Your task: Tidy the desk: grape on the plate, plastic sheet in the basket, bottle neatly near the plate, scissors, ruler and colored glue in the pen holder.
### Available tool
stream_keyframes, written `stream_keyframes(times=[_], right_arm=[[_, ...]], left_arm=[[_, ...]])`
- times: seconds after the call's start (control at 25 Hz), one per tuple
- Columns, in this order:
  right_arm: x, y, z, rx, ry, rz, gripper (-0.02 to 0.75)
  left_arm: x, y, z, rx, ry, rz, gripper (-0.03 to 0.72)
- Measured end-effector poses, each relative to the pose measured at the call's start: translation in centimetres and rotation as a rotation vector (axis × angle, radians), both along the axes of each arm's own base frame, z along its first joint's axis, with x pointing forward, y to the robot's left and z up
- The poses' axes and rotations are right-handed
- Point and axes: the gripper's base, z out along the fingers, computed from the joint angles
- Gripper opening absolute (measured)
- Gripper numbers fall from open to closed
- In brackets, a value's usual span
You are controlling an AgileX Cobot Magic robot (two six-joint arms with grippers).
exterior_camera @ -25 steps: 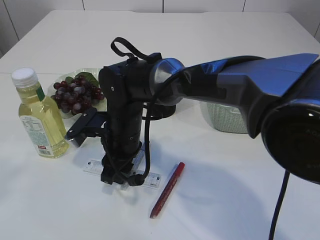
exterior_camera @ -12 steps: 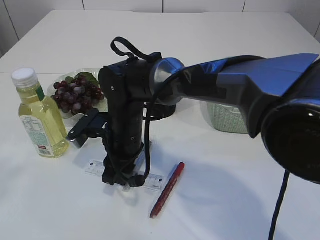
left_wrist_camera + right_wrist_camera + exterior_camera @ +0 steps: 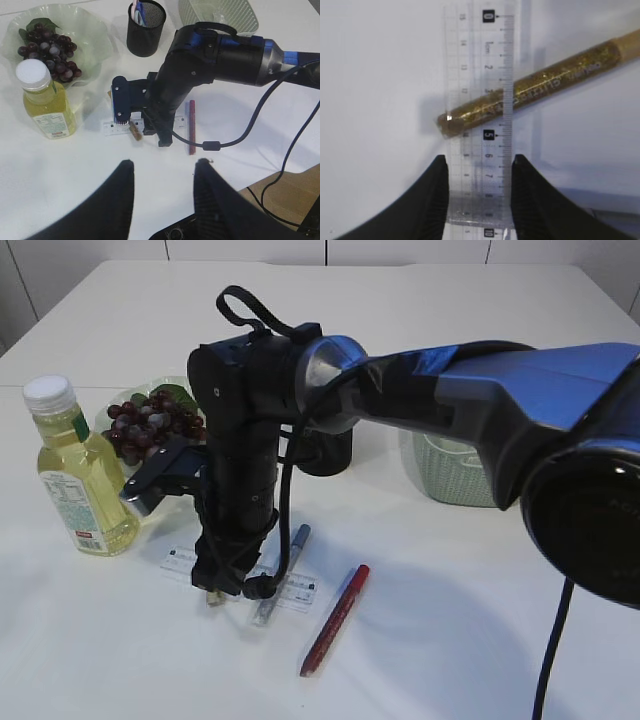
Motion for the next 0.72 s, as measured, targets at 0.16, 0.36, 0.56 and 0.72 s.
stream_keyframes(times=[0.16,0.36,0.56,0.72], right_arm=[[-0.08,-0.04,0.05,-0.005,0.010,-0.001,0.314],[-0.18,-0.10,0.04,-0.013,0.022,-0.005,0.314],[-0.21,-0.13,0.09,-0.016,0.032,-0.043,0.314],[-0.06,0.02,0.56,-0.006,0.033,-0.110,0.314]], left_arm=[[0.00,0.00,0.00,0.000,0.000,0.000,0.295],[0.00,0.00,0.00,0.000,0.000,0.000,0.295],[0.00,0.00,0.00,0.000,0.000,0.000,0.295],[0.00,0.00,0.00,0.000,0.000,0.000,0.295]])
